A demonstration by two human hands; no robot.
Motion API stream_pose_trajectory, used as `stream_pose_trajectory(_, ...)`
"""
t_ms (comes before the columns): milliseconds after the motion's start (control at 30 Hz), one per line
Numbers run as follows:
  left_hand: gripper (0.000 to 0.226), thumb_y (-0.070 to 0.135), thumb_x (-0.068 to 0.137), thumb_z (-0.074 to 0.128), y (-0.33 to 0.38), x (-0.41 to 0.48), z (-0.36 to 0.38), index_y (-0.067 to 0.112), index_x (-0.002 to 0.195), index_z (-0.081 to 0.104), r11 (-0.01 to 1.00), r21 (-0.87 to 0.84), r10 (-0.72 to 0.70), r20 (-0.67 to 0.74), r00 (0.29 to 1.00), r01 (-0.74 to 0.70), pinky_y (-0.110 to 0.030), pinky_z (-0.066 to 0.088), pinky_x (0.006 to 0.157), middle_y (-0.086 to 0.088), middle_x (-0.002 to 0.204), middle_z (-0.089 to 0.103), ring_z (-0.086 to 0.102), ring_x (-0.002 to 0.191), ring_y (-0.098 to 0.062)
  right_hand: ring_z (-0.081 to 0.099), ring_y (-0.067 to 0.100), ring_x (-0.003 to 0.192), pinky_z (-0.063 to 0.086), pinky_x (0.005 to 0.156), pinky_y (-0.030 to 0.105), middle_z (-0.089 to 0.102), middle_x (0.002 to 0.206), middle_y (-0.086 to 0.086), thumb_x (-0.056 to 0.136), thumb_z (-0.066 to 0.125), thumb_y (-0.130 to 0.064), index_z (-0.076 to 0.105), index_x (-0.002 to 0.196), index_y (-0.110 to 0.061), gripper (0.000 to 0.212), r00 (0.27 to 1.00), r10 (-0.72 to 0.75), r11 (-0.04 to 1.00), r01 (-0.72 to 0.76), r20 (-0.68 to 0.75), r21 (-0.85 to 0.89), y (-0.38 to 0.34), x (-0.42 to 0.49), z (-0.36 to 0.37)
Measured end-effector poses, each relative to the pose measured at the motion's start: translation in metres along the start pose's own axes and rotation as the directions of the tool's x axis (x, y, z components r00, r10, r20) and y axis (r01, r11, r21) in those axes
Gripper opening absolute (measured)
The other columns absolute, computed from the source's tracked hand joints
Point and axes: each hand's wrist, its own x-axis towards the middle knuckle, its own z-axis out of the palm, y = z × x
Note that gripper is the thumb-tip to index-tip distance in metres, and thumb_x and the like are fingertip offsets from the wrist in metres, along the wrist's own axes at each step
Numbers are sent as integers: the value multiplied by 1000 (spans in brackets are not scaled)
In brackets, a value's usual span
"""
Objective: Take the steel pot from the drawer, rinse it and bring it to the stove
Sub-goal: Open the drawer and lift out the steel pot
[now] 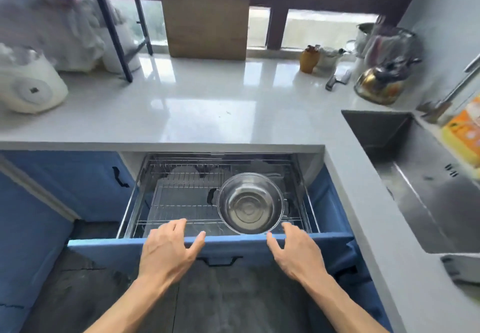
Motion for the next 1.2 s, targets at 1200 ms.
stream_pose_trajectory(1200,56,55,113,29,9,276,236,32,165,34,994,-95,96,545,833,-52,-52,35,125,-10,172,37,40,155,-40,67,47,105,56,89,48,44,147,30,107,43,-41,28,151,-23,49,940,162,985,-134,300,-112,135,286,141)
